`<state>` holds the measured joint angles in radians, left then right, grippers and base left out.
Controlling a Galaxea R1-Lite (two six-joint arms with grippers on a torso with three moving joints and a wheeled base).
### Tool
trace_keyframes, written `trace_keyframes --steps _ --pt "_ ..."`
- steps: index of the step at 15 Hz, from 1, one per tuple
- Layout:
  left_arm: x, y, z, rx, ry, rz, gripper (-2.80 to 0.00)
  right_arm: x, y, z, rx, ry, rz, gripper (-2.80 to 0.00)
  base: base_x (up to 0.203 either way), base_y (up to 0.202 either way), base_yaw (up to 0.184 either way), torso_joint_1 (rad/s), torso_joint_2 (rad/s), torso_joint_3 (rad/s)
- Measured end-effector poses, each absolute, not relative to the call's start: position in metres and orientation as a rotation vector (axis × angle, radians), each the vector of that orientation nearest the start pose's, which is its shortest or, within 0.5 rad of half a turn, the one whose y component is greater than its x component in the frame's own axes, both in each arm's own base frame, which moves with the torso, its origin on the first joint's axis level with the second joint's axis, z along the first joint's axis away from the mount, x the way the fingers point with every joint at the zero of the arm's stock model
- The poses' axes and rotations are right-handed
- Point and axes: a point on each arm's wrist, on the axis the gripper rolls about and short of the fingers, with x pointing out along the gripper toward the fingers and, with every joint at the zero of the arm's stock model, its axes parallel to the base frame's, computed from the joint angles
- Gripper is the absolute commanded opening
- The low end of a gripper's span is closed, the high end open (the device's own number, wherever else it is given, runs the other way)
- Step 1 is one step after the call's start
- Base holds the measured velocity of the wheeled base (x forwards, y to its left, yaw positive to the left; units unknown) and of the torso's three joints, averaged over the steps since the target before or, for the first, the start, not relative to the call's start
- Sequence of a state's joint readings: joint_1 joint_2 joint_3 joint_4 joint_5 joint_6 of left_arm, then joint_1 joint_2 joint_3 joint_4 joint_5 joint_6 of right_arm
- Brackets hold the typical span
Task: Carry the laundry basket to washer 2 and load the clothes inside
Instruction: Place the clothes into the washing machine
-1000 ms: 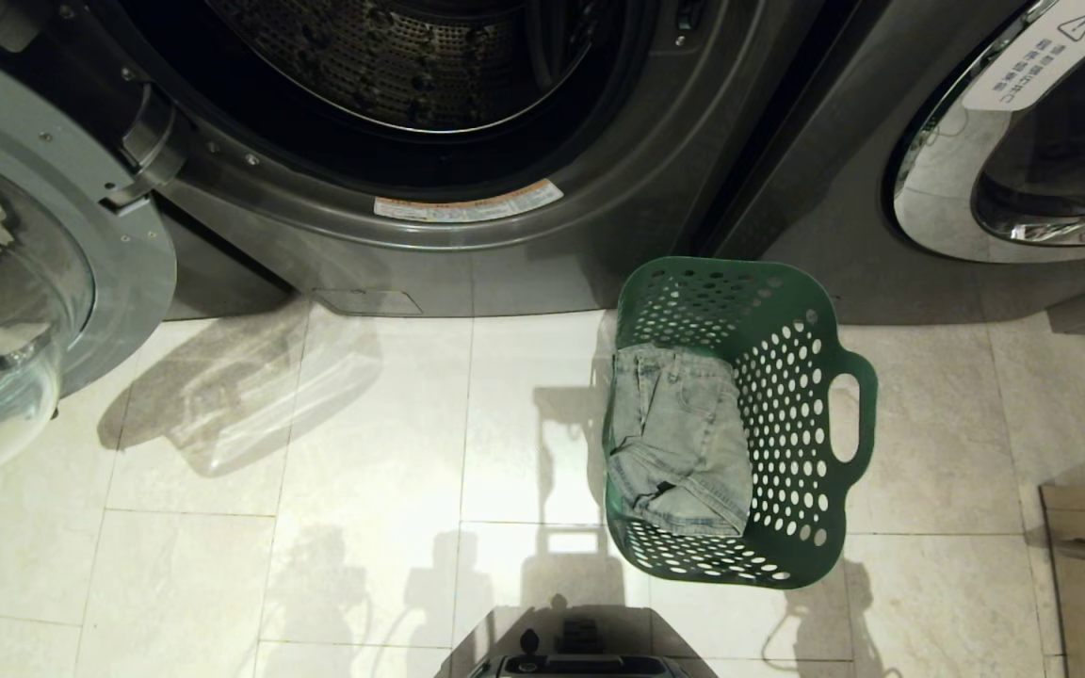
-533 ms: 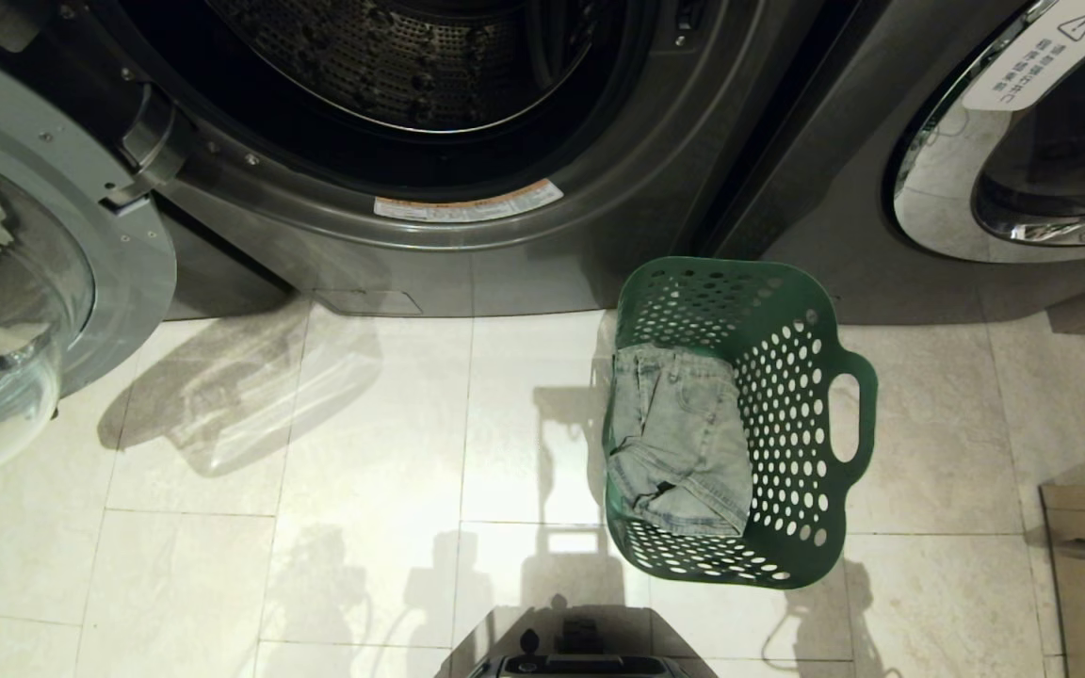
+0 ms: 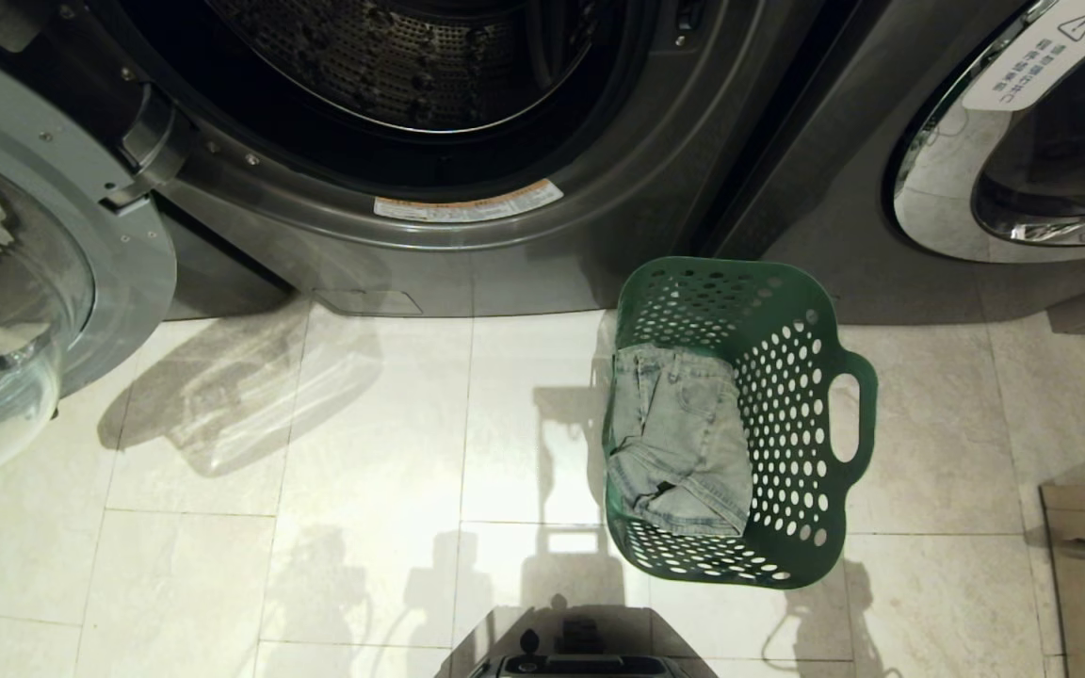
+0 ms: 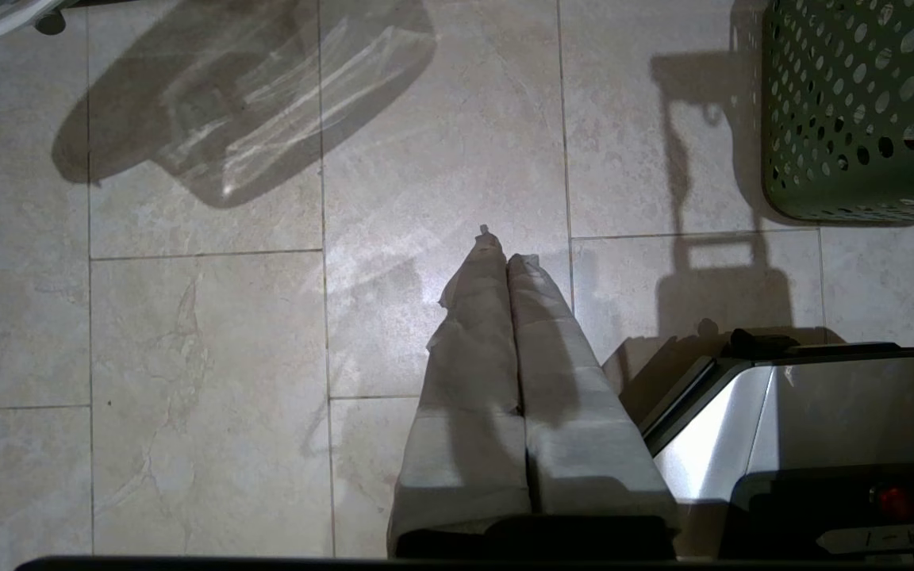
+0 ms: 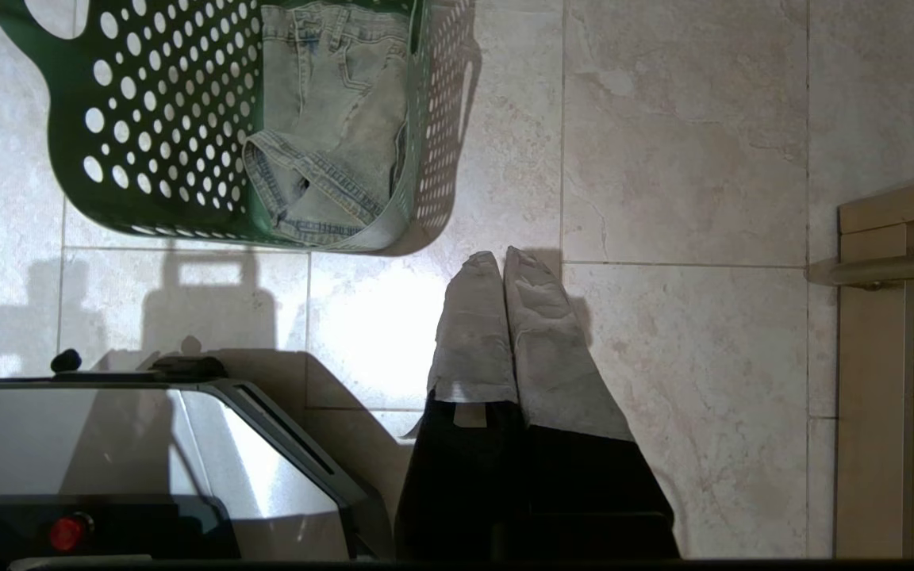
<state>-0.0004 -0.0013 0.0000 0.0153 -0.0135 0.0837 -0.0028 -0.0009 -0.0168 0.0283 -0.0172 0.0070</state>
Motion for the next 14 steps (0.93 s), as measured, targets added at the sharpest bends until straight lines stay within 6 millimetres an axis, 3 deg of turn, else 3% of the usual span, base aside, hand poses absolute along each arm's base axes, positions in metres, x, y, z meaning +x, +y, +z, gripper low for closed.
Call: trace_keyframes --steps 8,14 --pt "-0.023 0.000 0.074 0.084 0.014 -0.014 -2.80 -0.025 0.000 0.081 -0.044 -0.005 -0.017 -2.80 0.000 0.000 0.000 0.000 0.00 0.000" --pt "-0.023 0.000 0.074 0.084 0.013 -0.015 -2.80 -0.055 0.000 0.146 -0.117 -0.123 -0.025 -2.80 0.000 0.000 0.000 0.000 0.00 0.000"
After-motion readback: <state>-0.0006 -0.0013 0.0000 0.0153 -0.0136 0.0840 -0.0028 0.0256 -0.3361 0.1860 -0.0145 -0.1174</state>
